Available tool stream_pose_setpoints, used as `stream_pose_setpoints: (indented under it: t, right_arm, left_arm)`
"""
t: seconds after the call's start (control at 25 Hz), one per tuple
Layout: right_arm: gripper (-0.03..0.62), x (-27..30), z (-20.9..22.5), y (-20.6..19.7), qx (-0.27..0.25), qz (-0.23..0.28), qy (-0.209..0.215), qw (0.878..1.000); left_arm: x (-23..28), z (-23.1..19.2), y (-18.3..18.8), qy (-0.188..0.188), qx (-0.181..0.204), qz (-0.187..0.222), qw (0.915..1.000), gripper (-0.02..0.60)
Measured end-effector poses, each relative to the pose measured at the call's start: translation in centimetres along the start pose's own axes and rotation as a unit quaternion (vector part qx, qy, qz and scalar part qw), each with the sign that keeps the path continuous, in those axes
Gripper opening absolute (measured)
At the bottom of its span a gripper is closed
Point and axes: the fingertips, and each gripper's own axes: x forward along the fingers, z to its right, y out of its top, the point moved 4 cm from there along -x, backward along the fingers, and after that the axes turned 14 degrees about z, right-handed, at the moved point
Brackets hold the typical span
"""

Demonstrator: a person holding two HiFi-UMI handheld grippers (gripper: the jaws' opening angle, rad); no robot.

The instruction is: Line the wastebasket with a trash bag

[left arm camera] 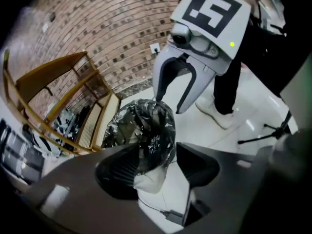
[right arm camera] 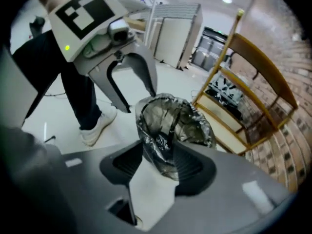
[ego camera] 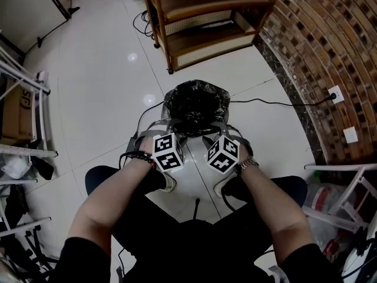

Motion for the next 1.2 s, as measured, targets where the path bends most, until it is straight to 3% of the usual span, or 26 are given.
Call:
stream_pose_setpoints:
  t: [0.08, 0.32, 0.44, 0.56, 0.68, 0.84, 0.92, 1.0, 1.2]
  right_arm:
    - [0.193, 1.3, -0.9, -0.4, -0.054, -0.016, 0.025, 0.998]
    - [0.193, 4.1, -2.4, -2.2, -0.145, -0.053, 0.084, 0.984]
    - [0.192, 4.8, -2.7, -3.3, -0.159, -0.068, 0.097, 0.98]
    - [0.142, 5.1, -2.3, -3.5, -0.159, -0.068, 0.086, 0.981]
    - [0.107, 5.2, -1.9, -3.4, -0.159, -0.066, 0.077, 0.982]
    - [0.13, 5.0, -1.9, -3.6, -0.149, -0.065, 0.075, 0.984]
    - [0.221, 4.5, -1.8, -3.4, -0.134, -0.061, 0.075, 0.986]
    - [0.226, 3.6, -1.5, -2.7, -0.116, -0.047, 0.066, 0.99]
    - [0.233, -0.1, 0.9, 1.0, -0.063, 0.021, 0.012, 0.998]
  left_arm:
    - [1.4, 0.7, -0.4, -0.019, 0.048, -0.017, 0.9985, 0.23]
    - [4.5, 1.5, -1.8, -0.052, 0.124, -0.052, 0.9895, 0.229]
    - [5.3, 1.6, -2.1, -0.055, 0.159, -0.062, 0.9839, 0.169]
    - [5.6, 1.6, -2.5, -0.057, 0.173, -0.067, 0.9809, 0.085]
    - [5.7, 1.5, -2.9, -0.058, 0.178, -0.069, 0.9799, 0.049]
    - [5.6, 1.8, -3.0, -0.065, 0.174, -0.066, 0.9804, 0.052]
    - [5.3, 1.8, -2.9, -0.068, 0.162, -0.058, 0.9827, 0.166]
    - [4.4, 1.7, -2.6, -0.063, 0.148, -0.042, 0.9861, 0.231]
    - [1.0, 0.6, -0.2, -0.045, 0.109, 0.016, 0.9929, 0.244]
